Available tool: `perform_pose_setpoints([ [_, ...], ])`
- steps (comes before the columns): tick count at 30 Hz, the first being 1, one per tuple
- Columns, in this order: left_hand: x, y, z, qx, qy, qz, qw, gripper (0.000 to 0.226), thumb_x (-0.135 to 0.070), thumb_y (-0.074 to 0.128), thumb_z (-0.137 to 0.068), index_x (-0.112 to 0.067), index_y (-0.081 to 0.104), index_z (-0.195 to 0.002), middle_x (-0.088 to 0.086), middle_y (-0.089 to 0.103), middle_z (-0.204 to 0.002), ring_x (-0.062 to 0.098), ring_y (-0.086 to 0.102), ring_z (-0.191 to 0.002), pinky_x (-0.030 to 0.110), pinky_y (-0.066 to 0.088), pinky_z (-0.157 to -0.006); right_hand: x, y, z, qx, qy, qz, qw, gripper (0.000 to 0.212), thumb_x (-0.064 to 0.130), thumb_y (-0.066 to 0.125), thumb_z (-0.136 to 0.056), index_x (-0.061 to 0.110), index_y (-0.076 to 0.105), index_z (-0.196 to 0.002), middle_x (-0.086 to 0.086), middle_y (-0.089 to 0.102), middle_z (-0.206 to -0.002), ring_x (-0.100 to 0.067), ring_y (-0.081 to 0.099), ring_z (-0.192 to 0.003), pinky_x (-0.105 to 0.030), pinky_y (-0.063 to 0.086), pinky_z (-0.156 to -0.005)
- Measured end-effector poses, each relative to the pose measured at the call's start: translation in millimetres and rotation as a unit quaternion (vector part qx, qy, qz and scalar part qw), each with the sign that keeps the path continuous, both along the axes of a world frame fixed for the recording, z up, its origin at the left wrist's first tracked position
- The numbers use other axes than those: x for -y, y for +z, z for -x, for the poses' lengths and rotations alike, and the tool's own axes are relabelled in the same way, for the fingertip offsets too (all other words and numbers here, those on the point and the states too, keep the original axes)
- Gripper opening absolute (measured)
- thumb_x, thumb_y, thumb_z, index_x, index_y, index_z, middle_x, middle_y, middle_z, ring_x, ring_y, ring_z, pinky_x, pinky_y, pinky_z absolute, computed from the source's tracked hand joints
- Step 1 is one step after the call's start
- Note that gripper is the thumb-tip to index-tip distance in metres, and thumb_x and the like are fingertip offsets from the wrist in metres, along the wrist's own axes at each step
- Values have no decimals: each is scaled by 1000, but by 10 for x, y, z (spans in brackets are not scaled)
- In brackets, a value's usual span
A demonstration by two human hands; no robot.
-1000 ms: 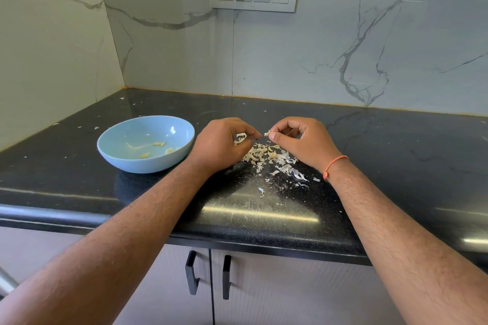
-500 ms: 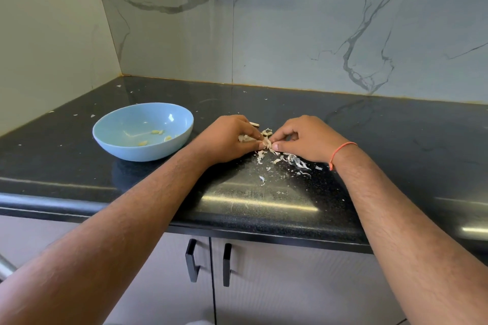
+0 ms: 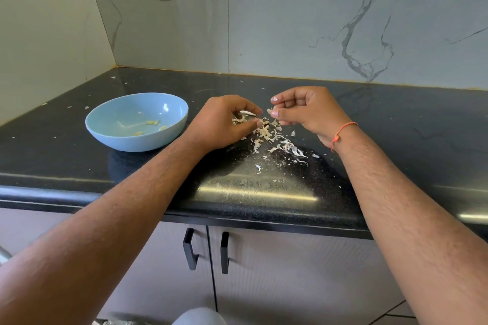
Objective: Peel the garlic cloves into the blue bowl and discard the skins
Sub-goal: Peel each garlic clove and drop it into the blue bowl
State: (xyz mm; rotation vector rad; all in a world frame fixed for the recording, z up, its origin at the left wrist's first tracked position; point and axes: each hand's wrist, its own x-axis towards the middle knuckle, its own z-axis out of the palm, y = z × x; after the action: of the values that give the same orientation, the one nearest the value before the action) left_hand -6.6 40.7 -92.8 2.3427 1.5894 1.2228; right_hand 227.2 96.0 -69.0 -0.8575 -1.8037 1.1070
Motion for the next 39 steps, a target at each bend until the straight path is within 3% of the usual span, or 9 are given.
perform_pose_setpoints([
  [4, 18, 20, -27, -31, -23, -56, 998, 24, -42, 83, -88, -31, 81, -109, -15, 74, -115, 2, 66, -104, 29, 49, -97, 18, -32, 54, 8, 36, 32, 999, 36, -6, 84, -79, 4, 74, -113, -5, 74, -85, -18, 70, -75, -29, 63, -73],
  [8, 9, 18, -40, -27, -46, -50, 997, 17, -37, 82, -91, -30, 83, -106, -14, 76, -107, 4, 69, -97, 26, 54, -86, 39, -35, 76, 1, 53, 50, 997, 40, -11, 82, -79, 4, 74, -115, -7, 70, -89, -13, 71, -79, -25, 61, -72],
  [11, -24, 10, -41, -12, -41, -46, 998, 14, -34, 82, -91, -26, 83, -103, -13, 76, -103, 7, 70, -92, 30, 55, -80, 55, -25, 75, -20, 63, 66, 996, 40, -11, 81, -79, 5, 74, -114, -8, 72, -91, -15, 73, -84, -31, 64, -79],
  [16, -17, 11, -43, 2, -34, -25, 999, 16, -37, 83, -90, -26, 83, -101, -14, 77, -98, 9, 68, -81, 18, 51, -72, 70, -14, 82, -33, 56, 69, 995, 37, -10, 82, -79, 5, 74, -112, -10, 77, -94, -18, 76, -89, -30, 64, -81],
  [21, 15, 35, -50, 5, -19, -2, 1000, 16, -43, 81, -90, -28, 83, -96, -17, 77, -91, 6, 67, -75, 20, 52, -69, 92, -3, 103, -23, 29, 48, 998, 28, -3, 83, -81, 5, 76, -107, -11, 80, -96, -20, 78, -86, -26, 63, -74],
  [29, 40, 46, -65, 25, -17, -18, 999, 11, -40, 82, -90, -32, 80, -97, -23, 75, -93, 14, 66, -71, 20, 50, -67, 107, 10, 113, -8, 11, 16, 1000, 26, 1, 85, -81, 3, 76, -105, -12, 80, -86, -17, 77, -73, -22, 61, -66],
  [35, 29, 51, -60, 26, -9, -19, 999, 10, -40, 78, -94, -32, 80, -98, -20, 75, -93, 14, 64, -72, 32, 54, -69, 88, 30, 108, -19, 1, 13, 1000, 24, 5, 85, -83, 4, 77, -106, -13, 80, -87, -22, 78, -77, -23, 63, -68],
  [39, 29, 51, -63, 61, -11, -12, 998, 9, -37, 78, -95, -29, 79, -96, -24, 74, -86, 17, 66, -67, 30, 53, -67, 69, 5, 109, -7, -17, -4, 1000, 18, 10, 82, -88, 8, 78, -105, -9, 80, -88, -23, 78, -79, -29, 65, -72],
])
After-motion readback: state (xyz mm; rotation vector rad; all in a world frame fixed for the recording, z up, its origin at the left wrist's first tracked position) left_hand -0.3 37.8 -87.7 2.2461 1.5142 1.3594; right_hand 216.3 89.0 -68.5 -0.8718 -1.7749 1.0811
